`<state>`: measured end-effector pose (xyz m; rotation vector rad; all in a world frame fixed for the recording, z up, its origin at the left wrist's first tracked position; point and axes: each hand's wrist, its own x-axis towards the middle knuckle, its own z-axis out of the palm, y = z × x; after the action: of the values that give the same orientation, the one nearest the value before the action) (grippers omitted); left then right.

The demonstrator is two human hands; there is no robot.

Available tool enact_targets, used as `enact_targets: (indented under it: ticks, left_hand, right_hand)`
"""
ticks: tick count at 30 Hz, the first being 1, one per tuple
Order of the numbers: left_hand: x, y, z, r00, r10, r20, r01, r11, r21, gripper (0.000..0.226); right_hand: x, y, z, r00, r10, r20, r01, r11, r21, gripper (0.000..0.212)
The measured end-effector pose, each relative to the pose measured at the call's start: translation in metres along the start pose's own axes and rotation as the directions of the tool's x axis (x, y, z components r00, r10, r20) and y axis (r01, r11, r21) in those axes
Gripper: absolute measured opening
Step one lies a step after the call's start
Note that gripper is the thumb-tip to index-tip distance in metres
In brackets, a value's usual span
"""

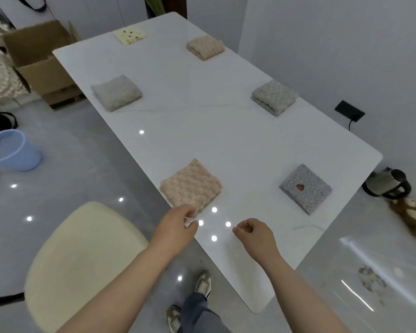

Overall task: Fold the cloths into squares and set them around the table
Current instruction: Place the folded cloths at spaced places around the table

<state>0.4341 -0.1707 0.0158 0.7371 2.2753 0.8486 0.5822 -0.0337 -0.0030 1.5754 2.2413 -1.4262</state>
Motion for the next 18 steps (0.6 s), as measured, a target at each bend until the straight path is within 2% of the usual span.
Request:
enact_targets:
  ticks: [18]
  left_hand:
    - [0.087, 0.008, -0.018, 0.983, 0.066, 0.170, -0.088, 0.988, 0.128, 0.030]
  right_hand:
    - [0.036, -0.030, 0.014, 0.993, 0.099, -0.060, -0.095, 0.993, 0.069, 0.014]
